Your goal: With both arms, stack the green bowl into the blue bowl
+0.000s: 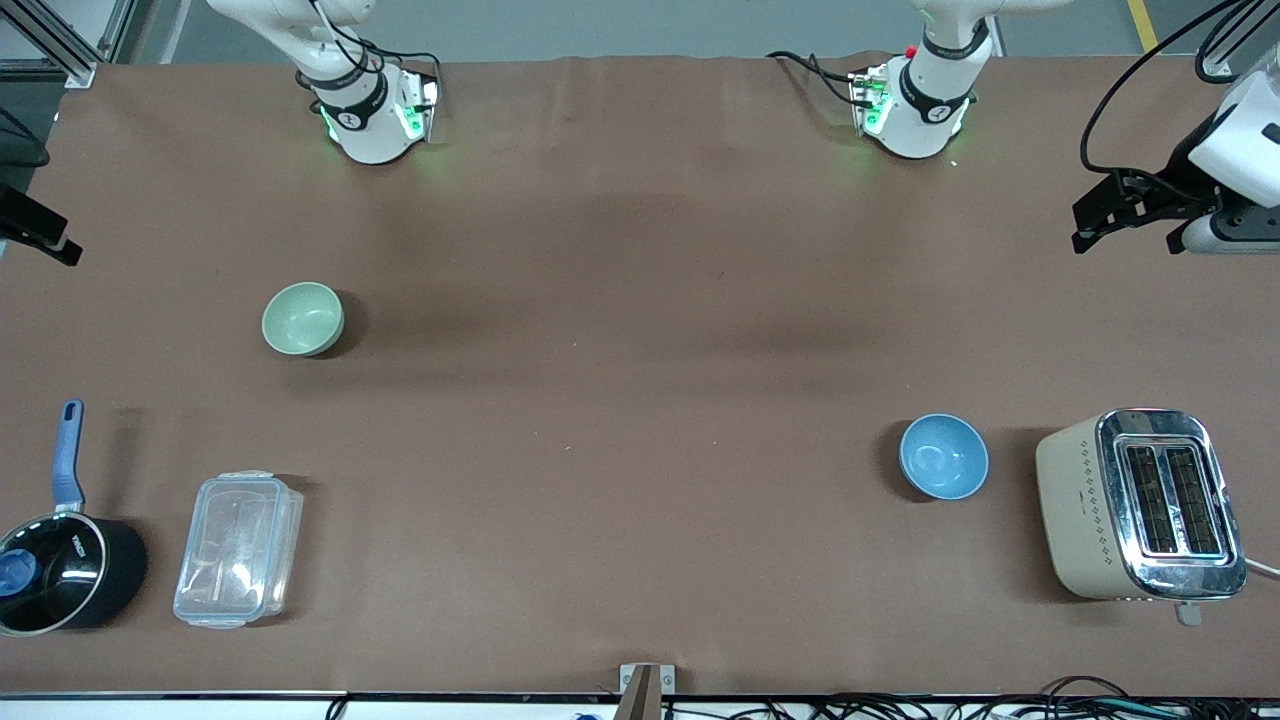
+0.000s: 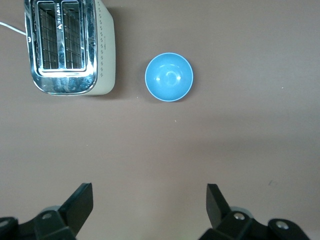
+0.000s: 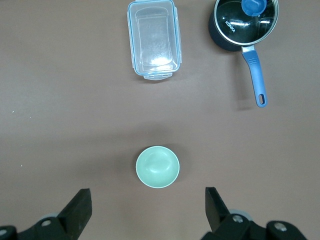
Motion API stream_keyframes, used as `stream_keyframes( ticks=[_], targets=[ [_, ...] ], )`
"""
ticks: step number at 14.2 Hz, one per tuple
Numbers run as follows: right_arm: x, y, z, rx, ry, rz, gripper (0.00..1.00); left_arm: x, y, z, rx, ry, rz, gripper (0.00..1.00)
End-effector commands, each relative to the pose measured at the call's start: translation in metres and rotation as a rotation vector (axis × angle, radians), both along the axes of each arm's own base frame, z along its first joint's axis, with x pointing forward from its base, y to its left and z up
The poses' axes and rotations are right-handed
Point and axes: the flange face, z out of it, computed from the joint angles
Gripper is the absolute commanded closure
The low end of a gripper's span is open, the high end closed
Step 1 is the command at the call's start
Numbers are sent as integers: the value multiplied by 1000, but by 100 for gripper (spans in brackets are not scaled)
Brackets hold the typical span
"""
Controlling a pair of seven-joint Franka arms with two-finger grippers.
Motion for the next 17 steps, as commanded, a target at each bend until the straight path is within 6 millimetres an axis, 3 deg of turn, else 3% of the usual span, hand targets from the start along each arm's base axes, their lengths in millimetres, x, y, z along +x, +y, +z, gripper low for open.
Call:
stream_keyframes(
  ticks=[1,4,9,12,15,17],
  targets=[
    [-3,-1,-7,7,10,-1,0,1,0,5,-13,10,-26,0],
    [-1,0,-9,8,8,1,0,8,1,10,-3,-6,-25,0],
    [2,0,-20,14,18,2,0,47,21,-44,-31,43,20,0],
    [-1,-12,-55,28,81,-16,0,78,30,-109,-25,42,51,0],
    [-10,-29,-102,41,114,1,0,108,22,-185,-25,94,78,0],
    [-16,-46,-133,52,139,14,1,121,19,-219,27,86,78,0]
  ],
)
